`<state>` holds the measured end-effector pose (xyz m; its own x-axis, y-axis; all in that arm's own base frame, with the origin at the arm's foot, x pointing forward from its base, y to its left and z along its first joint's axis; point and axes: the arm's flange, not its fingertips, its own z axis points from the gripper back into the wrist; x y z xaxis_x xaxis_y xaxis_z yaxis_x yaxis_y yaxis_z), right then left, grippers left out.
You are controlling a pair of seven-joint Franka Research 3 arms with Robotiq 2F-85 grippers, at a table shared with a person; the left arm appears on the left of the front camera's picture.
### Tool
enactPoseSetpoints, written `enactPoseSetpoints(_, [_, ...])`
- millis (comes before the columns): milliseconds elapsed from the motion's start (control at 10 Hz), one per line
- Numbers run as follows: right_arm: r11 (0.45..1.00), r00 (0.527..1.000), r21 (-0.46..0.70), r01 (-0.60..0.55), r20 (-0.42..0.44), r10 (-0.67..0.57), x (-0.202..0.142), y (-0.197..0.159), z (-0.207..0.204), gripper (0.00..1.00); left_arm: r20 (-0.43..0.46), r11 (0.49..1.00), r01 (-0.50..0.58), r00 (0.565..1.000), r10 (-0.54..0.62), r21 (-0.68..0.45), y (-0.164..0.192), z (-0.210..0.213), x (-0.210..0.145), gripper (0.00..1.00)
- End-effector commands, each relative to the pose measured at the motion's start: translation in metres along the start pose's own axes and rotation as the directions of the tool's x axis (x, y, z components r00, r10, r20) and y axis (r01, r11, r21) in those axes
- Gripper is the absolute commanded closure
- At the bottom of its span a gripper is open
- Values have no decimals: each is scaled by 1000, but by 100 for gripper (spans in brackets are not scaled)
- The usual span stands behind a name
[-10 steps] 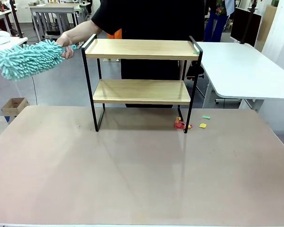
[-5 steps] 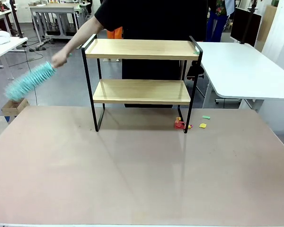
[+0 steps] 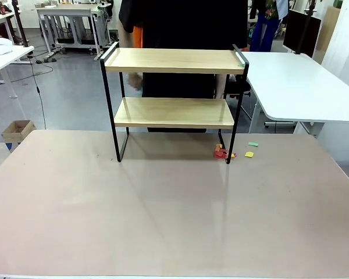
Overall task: Clean the shelf.
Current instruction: Hand the Duster back to the human.
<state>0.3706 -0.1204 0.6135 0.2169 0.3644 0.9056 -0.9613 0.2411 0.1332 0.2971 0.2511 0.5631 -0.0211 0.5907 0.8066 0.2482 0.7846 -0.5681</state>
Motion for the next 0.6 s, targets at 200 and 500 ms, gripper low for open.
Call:
enactPoseSetpoints(200, [1000, 1000, -6, -10, -3, 10, 1, 0, 1, 0, 5, 1000, -4, 1000, 4, -4, -1, 1, 1, 0])
enactPoseSetpoints(500, [1000, 1000, -6, -10, -3, 10, 1, 0, 1, 0, 5, 1000, -4, 1000, 4, -4, -1, 1, 1, 0])
